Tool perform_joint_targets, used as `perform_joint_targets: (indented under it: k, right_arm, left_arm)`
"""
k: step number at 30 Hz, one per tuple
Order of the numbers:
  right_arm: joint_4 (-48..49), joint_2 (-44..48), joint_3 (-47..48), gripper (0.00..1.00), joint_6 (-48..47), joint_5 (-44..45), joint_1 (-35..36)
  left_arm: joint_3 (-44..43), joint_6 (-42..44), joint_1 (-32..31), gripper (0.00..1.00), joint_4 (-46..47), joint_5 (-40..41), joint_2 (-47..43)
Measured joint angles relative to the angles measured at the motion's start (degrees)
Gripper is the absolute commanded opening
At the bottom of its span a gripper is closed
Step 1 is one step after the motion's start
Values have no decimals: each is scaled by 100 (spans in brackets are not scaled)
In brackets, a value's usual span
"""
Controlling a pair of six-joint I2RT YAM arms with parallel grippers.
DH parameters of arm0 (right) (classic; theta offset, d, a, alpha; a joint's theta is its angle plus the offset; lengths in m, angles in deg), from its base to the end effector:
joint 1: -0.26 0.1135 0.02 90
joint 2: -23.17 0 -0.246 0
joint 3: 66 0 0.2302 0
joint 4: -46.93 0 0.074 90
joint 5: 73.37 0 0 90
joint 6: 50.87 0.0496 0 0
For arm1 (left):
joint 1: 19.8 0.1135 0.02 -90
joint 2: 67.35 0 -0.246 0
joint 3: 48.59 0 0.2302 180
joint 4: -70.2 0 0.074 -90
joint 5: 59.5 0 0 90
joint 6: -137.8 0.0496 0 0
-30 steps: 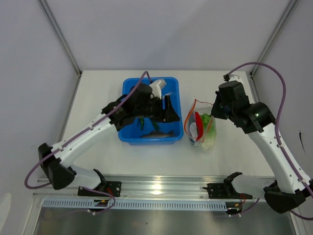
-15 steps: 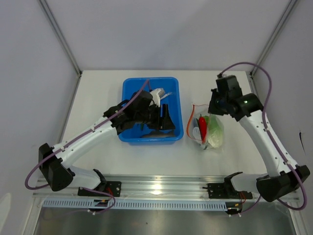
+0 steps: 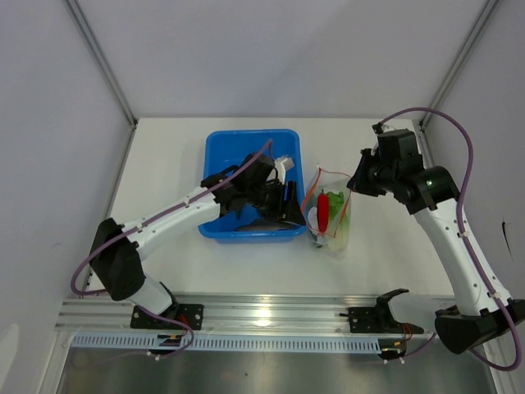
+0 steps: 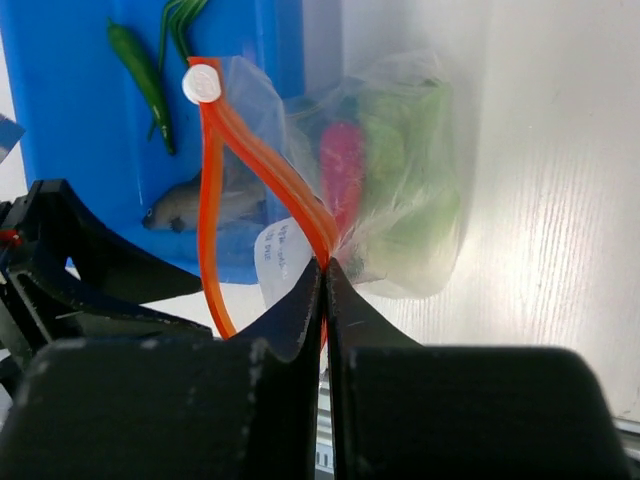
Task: Place the food in the zip-top bag and seal the zipper
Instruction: Pick up the fake vegetable from the bin.
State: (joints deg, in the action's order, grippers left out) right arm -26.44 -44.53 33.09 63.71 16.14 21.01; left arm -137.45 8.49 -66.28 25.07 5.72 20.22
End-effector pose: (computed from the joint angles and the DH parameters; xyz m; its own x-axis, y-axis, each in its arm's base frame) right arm 0.2009 0.0766 0.3783 -0.7186 0.1725 -0.6736 -0.0674 0.9469 0.3144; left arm 0.2091 -0.2504 0.2820 -0.9180 0.1314 -0.3742 0.3683 0.6323 -0.6816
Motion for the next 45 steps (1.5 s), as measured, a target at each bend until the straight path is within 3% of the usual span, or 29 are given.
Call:
perform_joint_targets:
  k: [7, 12, 16, 19, 21, 27, 30, 33, 40, 45]
  right_arm:
    - [28, 46, -83, 0, 42, -146, 2]
    - [17, 90, -221, 0, 22, 9, 2]
    - [4, 96, -256, 0, -39, 216, 2]
    - [7, 96, -256, 0, -92, 313, 2]
    - [7, 96, -256, 0, -122, 341, 2]
    - [24, 37, -256, 0, -177, 352, 2]
    - [26, -28, -256, 0, -225, 352, 2]
    - [26, -79, -256, 0, -251, 354, 2]
    - [68, -120, -280, 0, -317, 343, 2]
    - [173, -212, -354, 0, -365, 258, 2]
  left_arm:
    - [-173, -293, -7, 56, 129, 2, 24]
    - [-85, -326, 61, 58, 87, 654, -247]
    - [-87, -326, 581, 57, 74, 918, -544]
    - [-251, -367, 1137, 63, -81, 1169, -472]
    - [-629, -391, 1401, 65, -391, 1388, -210]
    - [-3823, -553, 1631, 61, -2243, 2527, 2087]
    - [-4778, -693, 1652, 62, -2820, 2946, 2924]
    - [-4750, -925, 1711, 63, -3224, 3185, 3235]
    - [-3370, -1322, 2131, 64, -2922, 3189, 3049]
    - [-3580, -1679, 2317, 64, -3259, 3373, 3178]
